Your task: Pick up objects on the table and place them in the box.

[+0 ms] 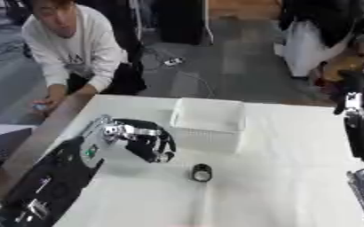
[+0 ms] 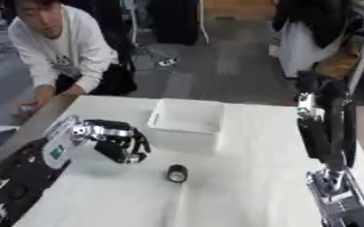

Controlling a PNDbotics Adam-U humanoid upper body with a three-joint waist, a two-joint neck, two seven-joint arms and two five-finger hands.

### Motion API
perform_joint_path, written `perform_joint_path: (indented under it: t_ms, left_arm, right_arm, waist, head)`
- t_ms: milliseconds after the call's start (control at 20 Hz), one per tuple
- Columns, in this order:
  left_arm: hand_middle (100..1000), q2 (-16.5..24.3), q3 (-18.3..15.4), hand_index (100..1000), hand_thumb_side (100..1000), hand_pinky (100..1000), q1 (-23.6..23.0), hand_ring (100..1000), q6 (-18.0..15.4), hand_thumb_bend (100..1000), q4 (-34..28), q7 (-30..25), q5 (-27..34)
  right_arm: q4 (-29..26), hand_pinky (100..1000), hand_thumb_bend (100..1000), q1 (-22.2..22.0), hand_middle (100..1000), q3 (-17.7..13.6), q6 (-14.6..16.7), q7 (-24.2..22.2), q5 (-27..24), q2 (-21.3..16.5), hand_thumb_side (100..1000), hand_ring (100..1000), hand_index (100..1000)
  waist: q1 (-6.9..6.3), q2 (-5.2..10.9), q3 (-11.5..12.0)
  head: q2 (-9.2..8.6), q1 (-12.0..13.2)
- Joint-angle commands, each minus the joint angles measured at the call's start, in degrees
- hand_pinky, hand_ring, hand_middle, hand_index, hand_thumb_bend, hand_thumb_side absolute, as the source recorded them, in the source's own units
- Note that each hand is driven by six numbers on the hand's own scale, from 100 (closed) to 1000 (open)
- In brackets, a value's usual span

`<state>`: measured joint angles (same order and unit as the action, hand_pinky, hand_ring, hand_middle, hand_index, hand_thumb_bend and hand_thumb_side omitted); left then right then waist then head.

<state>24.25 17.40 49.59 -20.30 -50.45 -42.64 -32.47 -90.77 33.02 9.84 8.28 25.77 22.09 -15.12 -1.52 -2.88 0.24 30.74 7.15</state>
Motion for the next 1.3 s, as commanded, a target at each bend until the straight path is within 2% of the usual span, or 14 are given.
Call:
perform_joint_path:
  t_ms: [50,150,200,250,300,400,600,750,900,1300]
  left_arm:
    - [498,-0.08,-0.28,822,622,100,1.87,275,-4.47,916,1.01,-1.6,-2.55]
    - [533,-0.5,-0.51,833,625,132,1.98,316,-5.46,967,1.96,-0.56,-4.34]
    - [567,-0.67,-0.57,839,633,210,2.04,359,-6.08,990,2.39,-0.32,-5.33]
    - [575,-0.81,-0.71,843,640,238,2.09,370,-6.66,1000,2.78,-0.13,-6.19]
    - [609,-0.96,-0.76,864,674,296,2.14,401,-7.3,1000,3.2,-0.18,-7.11]
    - [646,-1.26,-1.12,871,667,364,2.22,458,-8.43,1000,4.05,-0.15,-8.61]
    - [691,-1.81,-1.55,872,701,449,2.28,516,-10.36,1000,4.94,1.05,-11.23]
    - [704,-2.24,-1.62,869,695,469,2.39,539,-11.65,1000,5.35,2.14,-12.22]
    - [690,-2.76,-1.61,853,624,458,2.6,530,-12.69,973,5.56,2.89,-12.38]
    - [665,-3.63,-1.34,838,557,432,3.34,510,-13.33,901,5.61,2.58,-10.68]
  right_arm:
    - [-0.88,290,151,1.64,529,0.03,0.1,-0.29,-0.06,0.23,893,447,712]
    - [-0.92,290,150,1.85,529,0.1,0.11,-0.36,-0.1,0.41,893,447,712]
    - [-0.93,290,150,1.91,529,0.14,0.12,-0.4,-0.13,0.49,893,447,712]
    - [-0.94,290,150,1.95,529,0.15,0.13,-0.43,-0.15,0.54,893,447,712]
    - [-0.94,290,150,1.98,529,0.2,0.15,-0.48,-0.17,0.61,893,447,712]
    - [-0.92,290,150,2.04,529,0.27,0.17,-0.57,-0.18,0.72,893,447,712]
    - [-0.93,290,150,2.14,529,0.29,0.19,-0.61,-0.18,0.84,893,447,712]
    - [-0.9,289,149,2.2,529,0.38,0.22,-0.69,-0.18,0.92,887,447,712]
    - [-0.87,289,150,2.36,529,0.49,0.26,-0.8,-0.18,1.02,893,447,712]
    - [-0.98,291,150,2.96,529,0.76,0.33,-1.01,-0.11,1.33,892,448,712]
  waist:
    - [0.09,0.54,-0.41]
    - [0.14,0.42,-0.91]
    - [0.14,0.38,-1.1]
    - [0.14,0.36,-1.21]
    - [0.14,0.34,-1.35]
    - [0.17,0.34,-1.54]
    - [0.21,0.33,-1.83]
    - [0.2,0.28,-2.03]
    - [0.2,0.17,-2.39]
    - [0.14,-0.04,-3.53]
  head:
    - [-0.99,1.02]
    - [-1.09,1.25]
    - [-1.08,1.36]
    - [-1.07,1.43]
    - [-0.95,1.61]
    - [-0.76,1.83]
    - [-0.68,2.04]
    - [-0.71,2.2]
    - [-0.78,2.3]
    - [-1.18,2.53]
